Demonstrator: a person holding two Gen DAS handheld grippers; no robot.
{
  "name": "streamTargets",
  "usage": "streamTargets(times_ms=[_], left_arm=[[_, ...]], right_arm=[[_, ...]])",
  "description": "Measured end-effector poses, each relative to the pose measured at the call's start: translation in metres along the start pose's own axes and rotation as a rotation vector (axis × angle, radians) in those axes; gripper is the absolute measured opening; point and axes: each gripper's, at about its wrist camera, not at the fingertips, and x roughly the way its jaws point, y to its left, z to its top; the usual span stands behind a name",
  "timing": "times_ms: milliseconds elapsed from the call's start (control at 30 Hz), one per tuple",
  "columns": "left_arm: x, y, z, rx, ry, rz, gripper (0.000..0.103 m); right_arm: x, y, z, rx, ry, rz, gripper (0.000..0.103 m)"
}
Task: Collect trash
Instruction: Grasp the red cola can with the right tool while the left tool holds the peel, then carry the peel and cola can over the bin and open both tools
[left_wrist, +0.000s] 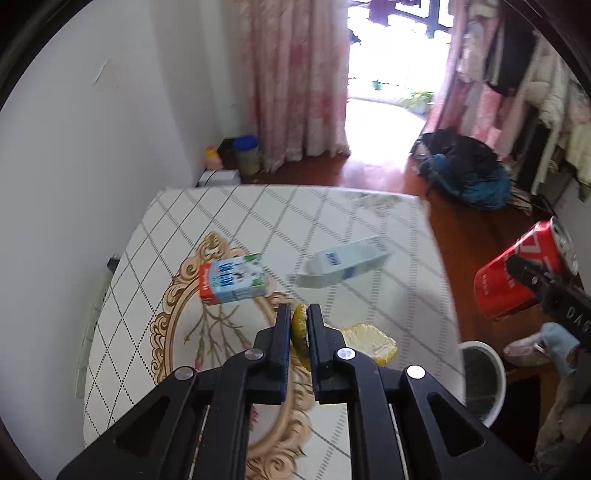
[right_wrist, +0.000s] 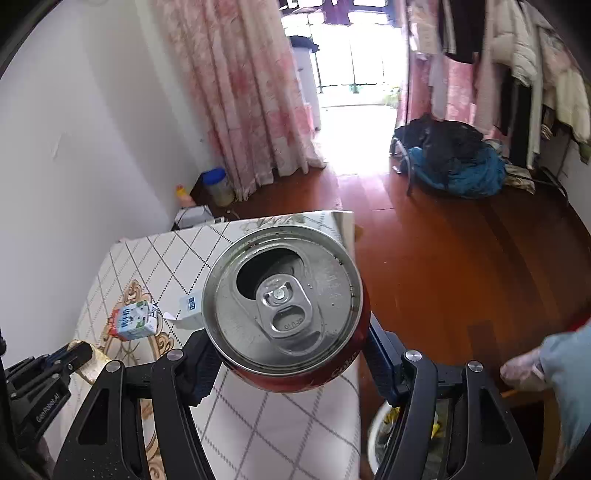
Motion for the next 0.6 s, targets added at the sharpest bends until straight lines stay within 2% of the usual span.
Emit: streamTargets(times_ms=[167, 333, 500, 600], left_arm=[[-0.037, -0.049, 0.001, 0.063, -0.04, -0.079, 0.006], [-0.054, -0.115, -0.006, 0.137, -0.046, -0.179, 0.006], [-0.046, -0.174, -0.017, 0.196, 0.004, -0.267, 0.006], [-0.03, -0.21, -0.027, 0.225, 0.064, -0.316, 0.006]], right_arm=[[-0.055, -0.041, -0.02, 0.065, -0.039, -0.017, 0.069], [-0.107, -0.098, -0.047, 0.146, -0.064, -0.058, 0.069], [-0.139, -0.161, -0.073, 0.214, -0.063, -0.124, 0.069], [-0.144, -0.192, -0.085, 0.24, -0.042, -0.161, 0.069]])
